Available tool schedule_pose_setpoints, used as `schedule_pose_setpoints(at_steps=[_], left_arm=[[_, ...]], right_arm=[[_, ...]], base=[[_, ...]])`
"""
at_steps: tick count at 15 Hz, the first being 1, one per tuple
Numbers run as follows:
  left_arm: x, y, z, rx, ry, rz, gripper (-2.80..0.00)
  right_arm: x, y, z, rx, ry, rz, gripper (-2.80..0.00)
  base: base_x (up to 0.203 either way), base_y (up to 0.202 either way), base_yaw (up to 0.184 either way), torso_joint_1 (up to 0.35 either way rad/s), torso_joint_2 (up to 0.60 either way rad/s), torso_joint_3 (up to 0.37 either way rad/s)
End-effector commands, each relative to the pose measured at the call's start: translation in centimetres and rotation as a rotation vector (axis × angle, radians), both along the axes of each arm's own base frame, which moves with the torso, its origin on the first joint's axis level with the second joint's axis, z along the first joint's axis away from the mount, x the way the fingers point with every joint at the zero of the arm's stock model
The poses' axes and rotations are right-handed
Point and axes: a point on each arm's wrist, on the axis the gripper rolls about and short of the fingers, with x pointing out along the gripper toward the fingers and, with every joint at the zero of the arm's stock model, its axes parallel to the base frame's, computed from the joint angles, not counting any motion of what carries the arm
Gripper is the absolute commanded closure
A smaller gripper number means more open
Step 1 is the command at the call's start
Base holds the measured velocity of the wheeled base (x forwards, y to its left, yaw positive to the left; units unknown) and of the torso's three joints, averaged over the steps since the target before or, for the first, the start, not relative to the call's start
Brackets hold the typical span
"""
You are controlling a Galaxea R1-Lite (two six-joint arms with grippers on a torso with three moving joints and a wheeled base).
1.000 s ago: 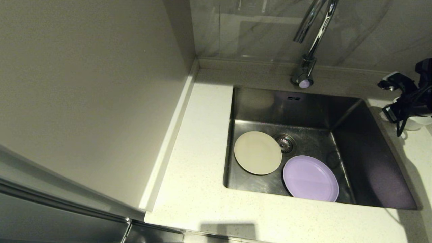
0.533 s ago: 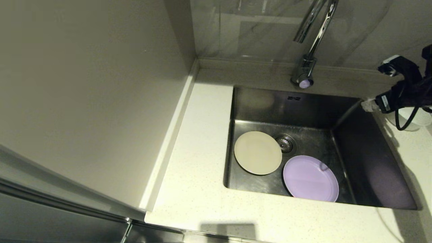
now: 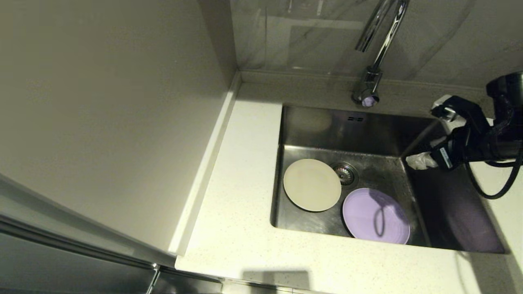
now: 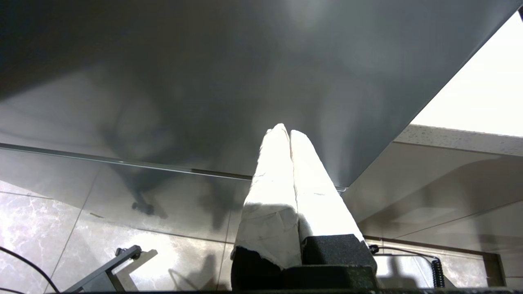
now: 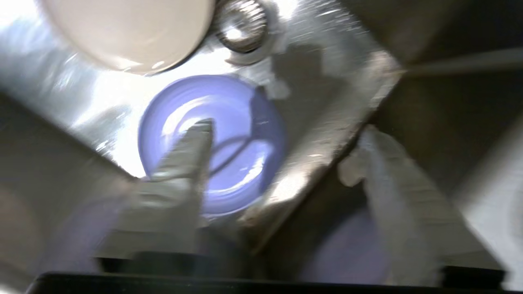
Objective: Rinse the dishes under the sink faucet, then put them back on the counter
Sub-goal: Put a plate back to the table from the sink
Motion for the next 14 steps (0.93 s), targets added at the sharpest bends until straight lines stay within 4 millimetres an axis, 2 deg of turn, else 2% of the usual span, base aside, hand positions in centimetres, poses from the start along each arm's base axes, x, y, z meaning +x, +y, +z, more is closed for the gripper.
schedule_pose_setpoints(at_steps=[1, 4, 9, 14], left_arm=[[0.0, 0.0, 0.0, -0.001, -0.004, 0.0, 0.0], [0.0, 0.0, 0.0, -0.001, -0.004, 0.0, 0.0], [0.0, 0.0, 0.0, -0.001, -0.004, 0.0, 0.0], [0.0, 0.0, 0.0, -0.001, -0.004, 0.0, 0.0]], right_arm=[[0.4, 1.2, -1.6, 0.001, 0.053, 0.043, 0.0], [2.3, 2.4, -3.9, 0.003, 0.115, 0.085, 0.0], [7.0, 5.0, -6.5, 0.001, 0.149, 0.147, 0.0], [10.3, 6.2, -10.2, -0.019, 0.198, 0.15, 0.0]], base=[[0.0, 0.0, 0.0, 0.0, 0.0, 0.0], [0.0, 0.0, 0.0, 0.0, 0.0, 0.0], [0.0, 0.0, 0.0, 0.0, 0.0, 0.0], [0.0, 0.0, 0.0, 0.0, 0.0, 0.0]])
